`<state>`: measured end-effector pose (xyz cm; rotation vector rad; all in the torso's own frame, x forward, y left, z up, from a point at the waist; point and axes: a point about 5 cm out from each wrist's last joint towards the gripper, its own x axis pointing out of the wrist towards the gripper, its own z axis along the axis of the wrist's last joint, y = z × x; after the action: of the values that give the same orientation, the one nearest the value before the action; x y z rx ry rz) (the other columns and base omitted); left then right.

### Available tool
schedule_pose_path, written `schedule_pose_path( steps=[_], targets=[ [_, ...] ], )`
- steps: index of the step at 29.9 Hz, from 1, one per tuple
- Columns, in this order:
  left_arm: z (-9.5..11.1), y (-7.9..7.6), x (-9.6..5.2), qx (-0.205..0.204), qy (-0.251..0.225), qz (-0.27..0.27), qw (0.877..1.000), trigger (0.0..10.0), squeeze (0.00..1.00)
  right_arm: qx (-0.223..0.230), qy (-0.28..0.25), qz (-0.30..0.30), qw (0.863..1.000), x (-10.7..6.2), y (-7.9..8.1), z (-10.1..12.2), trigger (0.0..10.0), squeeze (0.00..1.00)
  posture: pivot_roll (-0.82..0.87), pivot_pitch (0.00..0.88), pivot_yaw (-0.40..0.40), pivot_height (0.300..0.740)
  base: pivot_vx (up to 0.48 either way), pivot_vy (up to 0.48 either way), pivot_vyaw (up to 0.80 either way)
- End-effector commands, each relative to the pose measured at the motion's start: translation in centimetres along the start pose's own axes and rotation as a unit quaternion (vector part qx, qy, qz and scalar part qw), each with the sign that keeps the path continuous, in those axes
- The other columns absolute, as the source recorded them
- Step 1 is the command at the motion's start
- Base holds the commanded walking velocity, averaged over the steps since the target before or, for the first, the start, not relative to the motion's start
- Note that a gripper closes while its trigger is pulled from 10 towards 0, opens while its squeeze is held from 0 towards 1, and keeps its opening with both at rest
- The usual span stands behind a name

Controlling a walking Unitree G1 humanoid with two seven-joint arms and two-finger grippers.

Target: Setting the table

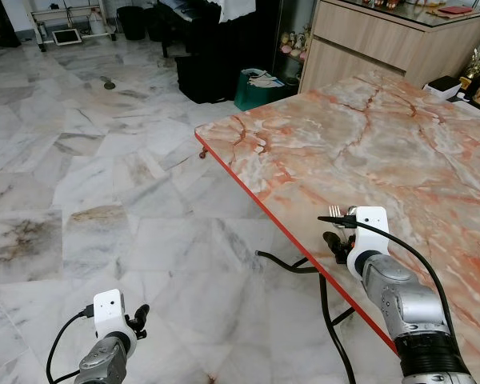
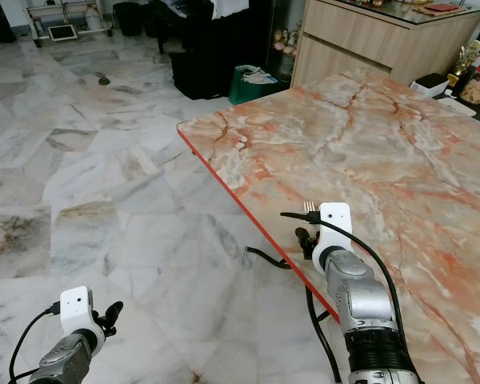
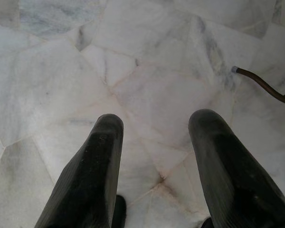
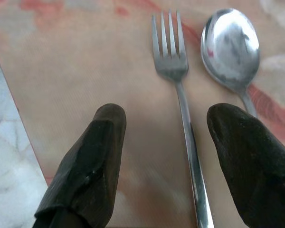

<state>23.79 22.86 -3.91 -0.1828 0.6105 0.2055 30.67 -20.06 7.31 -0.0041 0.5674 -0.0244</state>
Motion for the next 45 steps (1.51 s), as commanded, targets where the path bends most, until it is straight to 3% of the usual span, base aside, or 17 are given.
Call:
schedule_pose_path(
  steps=[1,20,28,45],
  targets=[
    [-0.3,0.1,-0.1,0.001,0.005,0.002,1.0,10.0,0.0,0.001,-0.004,-0.012,1.0,0.1,-0.6,0.3,10.0,0.0,0.01,0.0,-0.058,0.74,0.0,0.0,0.0],
    [-0.4,0.3,-0.1,0.003,0.007,0.003,1.0,10.0,0.0,0.011,-0.004,-0.014,1.0,0.7,-0.4,-0.1,10.0,0.0,0.01,0.0,-0.055,0.74,0.0,0.0,0.0],
    [-0.5,0.3,-0.2,0.003,0.009,0.004,1.0,10.0,0.0,0.053,-0.002,-0.013,0.998,1.1,0.0,-0.3,10.0,0.0,0.02,0.0,-0.055,0.74,0.0,0.0,0.0],
    [-0.7,0.2,-0.2,0.003,0.011,0.002,1.0,10.0,0.0,0.048,-0.011,-0.025,0.998,1.5,-0.3,0.0,10.0,0.0,0.02,0.0,-0.054,0.74,0.0,0.0,0.0]
  ],
)
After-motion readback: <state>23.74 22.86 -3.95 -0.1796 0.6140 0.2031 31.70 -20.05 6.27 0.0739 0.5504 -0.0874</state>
